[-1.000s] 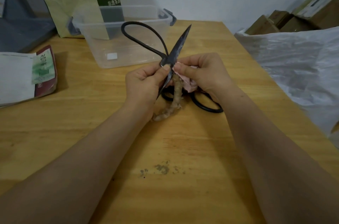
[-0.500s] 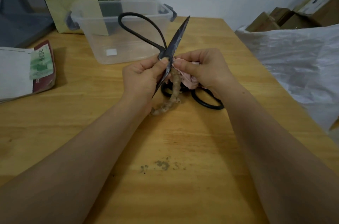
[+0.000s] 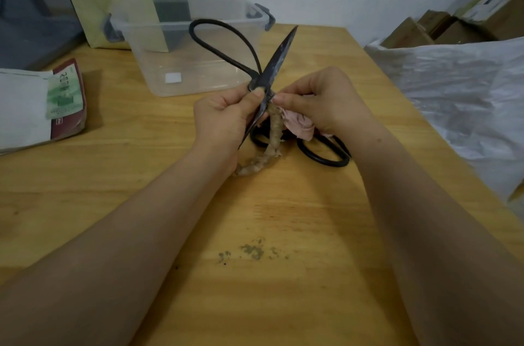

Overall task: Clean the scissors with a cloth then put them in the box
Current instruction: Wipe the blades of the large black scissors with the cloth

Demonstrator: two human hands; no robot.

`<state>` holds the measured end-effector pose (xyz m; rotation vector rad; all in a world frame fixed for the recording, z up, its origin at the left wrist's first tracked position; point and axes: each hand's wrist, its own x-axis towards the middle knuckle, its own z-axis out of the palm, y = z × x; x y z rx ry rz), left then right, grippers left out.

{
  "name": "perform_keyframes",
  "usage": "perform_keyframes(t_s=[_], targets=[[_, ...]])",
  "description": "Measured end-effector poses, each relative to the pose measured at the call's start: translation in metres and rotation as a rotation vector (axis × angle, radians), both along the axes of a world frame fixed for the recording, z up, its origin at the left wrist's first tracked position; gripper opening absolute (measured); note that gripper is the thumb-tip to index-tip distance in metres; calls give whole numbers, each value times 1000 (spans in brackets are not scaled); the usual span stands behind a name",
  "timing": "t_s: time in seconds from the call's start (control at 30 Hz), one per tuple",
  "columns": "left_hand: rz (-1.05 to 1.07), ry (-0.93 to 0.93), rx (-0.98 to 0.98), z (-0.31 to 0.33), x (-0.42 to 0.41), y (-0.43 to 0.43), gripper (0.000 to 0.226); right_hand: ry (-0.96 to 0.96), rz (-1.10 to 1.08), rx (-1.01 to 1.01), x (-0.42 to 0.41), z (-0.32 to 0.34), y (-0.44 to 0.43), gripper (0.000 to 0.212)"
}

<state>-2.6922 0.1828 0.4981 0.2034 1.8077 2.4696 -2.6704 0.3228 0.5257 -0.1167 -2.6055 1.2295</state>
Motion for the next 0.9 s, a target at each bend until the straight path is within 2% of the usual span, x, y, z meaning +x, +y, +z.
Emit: perform_keyframes(t_s=[0.1, 0.23, 0.33, 0.5, 0.77, 0.9], targets=[[-7, 39, -14, 1, 2, -1, 13, -14, 35, -117, 9, 4, 3, 7], [7, 72, -31, 2, 0, -3, 14, -103, 169, -151, 18, 7, 3, 26], [2, 101, -58, 1, 0, -3, 16, -68, 137, -179, 22, 9, 5, 19], [-10, 132, -80, -1, -1, -1, 16, 116, 4, -215, 7, 4, -4, 23], [22, 116, -63, -3, -4, -3, 15, -19, 27, -38, 8, -4, 6, 13], [25, 139, -75, -1, -3, -2, 16, 42, 0, -142, 10, -3, 2, 14]])
